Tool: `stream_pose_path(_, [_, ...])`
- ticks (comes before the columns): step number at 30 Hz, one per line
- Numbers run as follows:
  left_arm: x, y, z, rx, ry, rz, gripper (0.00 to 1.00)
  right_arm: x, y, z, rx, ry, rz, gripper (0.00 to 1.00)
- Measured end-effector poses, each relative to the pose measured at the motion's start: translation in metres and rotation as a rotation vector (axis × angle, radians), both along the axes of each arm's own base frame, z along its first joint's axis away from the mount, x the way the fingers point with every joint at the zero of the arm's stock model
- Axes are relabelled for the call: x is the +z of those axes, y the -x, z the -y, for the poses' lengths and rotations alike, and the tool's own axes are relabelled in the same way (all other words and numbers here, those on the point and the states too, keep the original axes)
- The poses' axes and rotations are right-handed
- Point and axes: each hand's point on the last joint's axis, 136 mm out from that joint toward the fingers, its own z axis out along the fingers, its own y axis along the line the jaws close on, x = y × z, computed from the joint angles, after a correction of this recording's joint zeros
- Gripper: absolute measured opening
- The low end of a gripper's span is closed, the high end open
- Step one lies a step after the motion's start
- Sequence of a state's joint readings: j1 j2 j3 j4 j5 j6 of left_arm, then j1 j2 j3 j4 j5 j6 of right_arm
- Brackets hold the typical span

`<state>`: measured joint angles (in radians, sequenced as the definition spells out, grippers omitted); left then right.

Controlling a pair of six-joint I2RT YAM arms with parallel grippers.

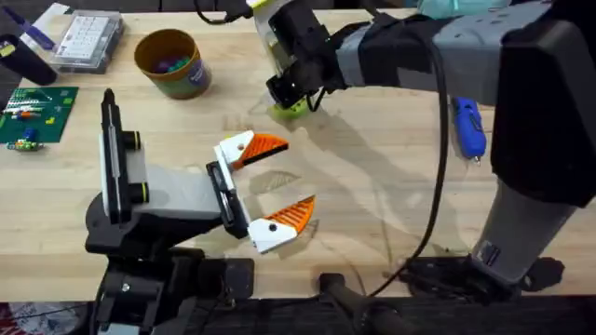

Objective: Pick up the gripper from the table and insert it into the empty holder that is missing its gripper. Then pick up a screw, insert it into the mounting hole, and use the screwdriver to tighten it. Finally, clean up the table by picking up the vegetable and placing it into the bucket.

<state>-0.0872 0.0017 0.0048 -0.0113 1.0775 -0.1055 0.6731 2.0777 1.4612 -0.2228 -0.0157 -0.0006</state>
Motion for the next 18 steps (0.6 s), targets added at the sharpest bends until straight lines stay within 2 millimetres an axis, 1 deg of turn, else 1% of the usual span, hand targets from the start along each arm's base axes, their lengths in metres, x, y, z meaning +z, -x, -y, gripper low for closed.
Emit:
stream_pose_path(1, [0.0000, 0.0000, 0.0000, 0.000, 0.000, 0.000, 0.990, 0.0000, 0.0000, 0.0000, 0.000, 0.000, 0.000, 0.319])
stream_pose_path(3, [0.0000, 0.0000, 0.0000, 0.000, 0.000, 0.000, 0.990, 0.0002, -0.0004, 0.0001, -0.002, 0.000, 0.002, 0.254])
stream_pose_path(5, [0.0000, 0.0000, 0.0000, 0.000, 0.000, 0.000, 0.990, 0.0002, -0.0010, 0.0003, -0.003, 0.001, 0.004, 0.160])
stream_pose_path(6, [0.0000, 0.0000, 0.0000, 0.000, 0.000, 0.000, 0.990, -0.0001, -0.0005, 0.0004, -0.003, 0.001, 0.002, 0.084])
stream_pose_path(7, [0.0000, 0.0000, 0.0000, 0.000, 0.000, 0.000, 0.990, -0.0005, -0.0005, 0.0006, -0.004, 0.002, 0.001, 0.029])
stream_pose_path(8, [0.0000, 0.0000, 0.0000, 0.000, 0.000, 0.000, 0.990, -0.0006, -0.0008, 0.0007, -0.006, 0.003, 0.002, 0.011])
stream_pose_path(18, [0.0000, 0.0000, 0.0000, 0.000, 0.000, 0.000, 0.990, -0.0004, -0.0011, 0.0007, -0.007, 0.002, 0.003, 0.004])
